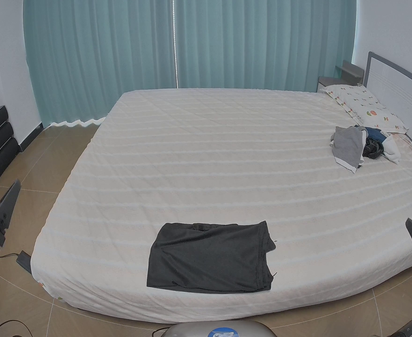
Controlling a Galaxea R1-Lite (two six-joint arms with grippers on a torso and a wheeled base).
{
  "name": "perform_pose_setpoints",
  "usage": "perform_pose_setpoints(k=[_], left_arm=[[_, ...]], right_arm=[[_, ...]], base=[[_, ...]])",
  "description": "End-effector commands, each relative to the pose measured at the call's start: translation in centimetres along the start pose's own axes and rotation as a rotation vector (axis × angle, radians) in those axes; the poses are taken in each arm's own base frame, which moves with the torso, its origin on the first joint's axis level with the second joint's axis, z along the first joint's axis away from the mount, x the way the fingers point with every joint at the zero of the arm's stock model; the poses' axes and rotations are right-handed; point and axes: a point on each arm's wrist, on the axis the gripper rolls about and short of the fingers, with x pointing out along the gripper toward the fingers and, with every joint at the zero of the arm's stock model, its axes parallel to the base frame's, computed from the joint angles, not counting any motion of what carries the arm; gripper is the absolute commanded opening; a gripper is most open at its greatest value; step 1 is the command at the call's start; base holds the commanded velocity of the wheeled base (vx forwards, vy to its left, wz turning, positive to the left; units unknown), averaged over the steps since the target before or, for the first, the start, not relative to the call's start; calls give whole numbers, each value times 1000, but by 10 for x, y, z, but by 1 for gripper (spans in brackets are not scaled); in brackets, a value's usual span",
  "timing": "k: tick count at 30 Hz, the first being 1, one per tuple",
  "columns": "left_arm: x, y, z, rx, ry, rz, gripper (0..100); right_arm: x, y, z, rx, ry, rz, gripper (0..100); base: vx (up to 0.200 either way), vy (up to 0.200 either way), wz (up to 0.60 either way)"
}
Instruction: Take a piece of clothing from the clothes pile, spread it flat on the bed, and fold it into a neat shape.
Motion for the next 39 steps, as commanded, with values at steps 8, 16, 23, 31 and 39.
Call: perform_pose_setpoints(k=[8, 16, 23, 31, 39], left_arm=[[-113, -1, -64, 147, -14, 7, 100], [-114, 3, -86, 169, 18, 26, 100], [-115, 5, -98, 202, 44, 49, 100], [-115, 6, -104, 150, 103, 57, 100], [-116, 5, -109, 97, 154, 12, 100]], right_arm=[[-110, 3, -46, -231, 57, -289, 100], [-106, 0, -43, -291, 97, -437, 100], [-102, -5, -66, -273, 150, -451, 100], [-93, -7, -80, -192, 151, -366, 100], [-76, -1, -87, -222, 11, 71, 100]], base=[[0, 0, 0], [0, 0, 0], [0, 0, 0], [0, 0, 0], [0, 0, 0]])
